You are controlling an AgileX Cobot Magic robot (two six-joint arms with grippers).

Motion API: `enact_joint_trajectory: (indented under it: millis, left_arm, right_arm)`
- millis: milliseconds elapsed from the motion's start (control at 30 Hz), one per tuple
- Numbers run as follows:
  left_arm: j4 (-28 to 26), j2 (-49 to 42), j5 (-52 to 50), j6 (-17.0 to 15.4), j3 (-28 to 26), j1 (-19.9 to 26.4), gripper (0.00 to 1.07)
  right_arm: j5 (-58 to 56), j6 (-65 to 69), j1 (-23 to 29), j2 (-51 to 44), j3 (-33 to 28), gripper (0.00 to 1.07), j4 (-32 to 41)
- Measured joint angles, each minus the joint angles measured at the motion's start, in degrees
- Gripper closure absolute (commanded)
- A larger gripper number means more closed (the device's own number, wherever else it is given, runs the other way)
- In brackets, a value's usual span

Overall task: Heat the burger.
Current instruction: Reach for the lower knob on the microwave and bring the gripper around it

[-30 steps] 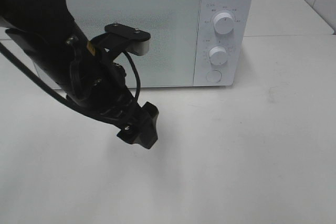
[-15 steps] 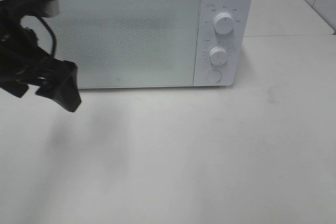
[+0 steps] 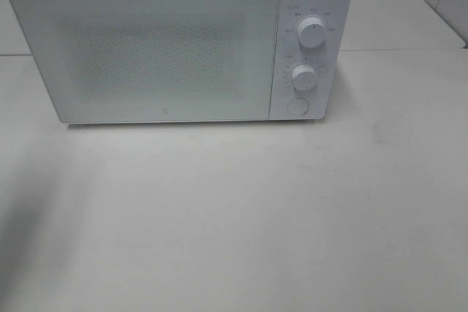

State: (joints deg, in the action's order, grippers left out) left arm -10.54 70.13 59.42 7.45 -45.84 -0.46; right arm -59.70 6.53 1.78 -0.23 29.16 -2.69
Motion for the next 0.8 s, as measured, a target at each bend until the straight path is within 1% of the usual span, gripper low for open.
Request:
enact_joint_trajectory:
  millis: [67,133,167,233,333,367,433,467,533,600,633,700,767,800]
  left_arm:
    - [0.2,-1.5,0.6,-0.1,0.8,0.4,0.07]
    - [0.5,-5.8,2.2,-0.2,2.4,0.7,0.07]
    - [0.5,-5.8,2.2,-0.2,2.4,0.7,0.07]
    - [0.9,-11.5,5.6,-0.2,3.7,0.7,0.07]
    - [1.0,-13.1,6.4,-0.2,4.1,0.7,0.07]
    - [1.5,-16.5,7.3,-0.2,5.1,0.7,0.07]
    - [1.8,-18.2,7.3,-0.2,5.8,0.7,0.07]
    - [2.3,-21.3,7.3,-0.2,7.7,0.7,0.07]
    - [2.5,-23.0,7.3,-0.2,8.7,0.7,0.07]
    - [2.6,-28.0,7.0,-0.2,11.6,0.7,0.07]
    - [2.6,-28.0,7.0,-0.2,11.6,0.7,0.07]
    - [2.6,-34.1,6.5,-0.6,14.6,0.7,0.07]
    - [2.6,-35.2,5.6,-0.7,14.6,0.7,0.07]
    - [2.6,-37.6,4.2,-1.1,14.6,0.7,0.07]
  right_arm:
    - [0.0,0.0,0.0,0.0,0.0,0.32,0.0]
    - [0.0,0.0,0.0,0.0,0.0,0.32,0.0]
    - [0.0,0.0,0.0,0.0,0.0,0.32,0.0]
    - [0.0,0.0,0.0,0.0,0.0,0.32,0.0]
    - [0.0,0.0,0.0,0.0,0.0,0.32,0.0]
    - [0.0,0.0,0.0,0.0,0.0,0.32,0.0]
    - [0.0,0.0,0.0,0.0,0.0,0.32,0.0]
    - [0.0,0.0,0.0,0.0,0.0,0.32,0.0]
    - [0.0,0.0,0.0,0.0,0.0,0.32,0.0]
    - [0.0,0.0,0.0,0.0,0.0,0.32,0.0]
    - [0.0,0.0,0.0,0.0,0.0,0.32,0.0]
    - [0.0,0.0,0.0,0.0,0.0,0.32,0.0]
    - [0.0,0.0,0.0,0.0,0.0,0.32,0.0]
    - [0.0,0.0,0.0,0.0,0.0,0.32,0.0]
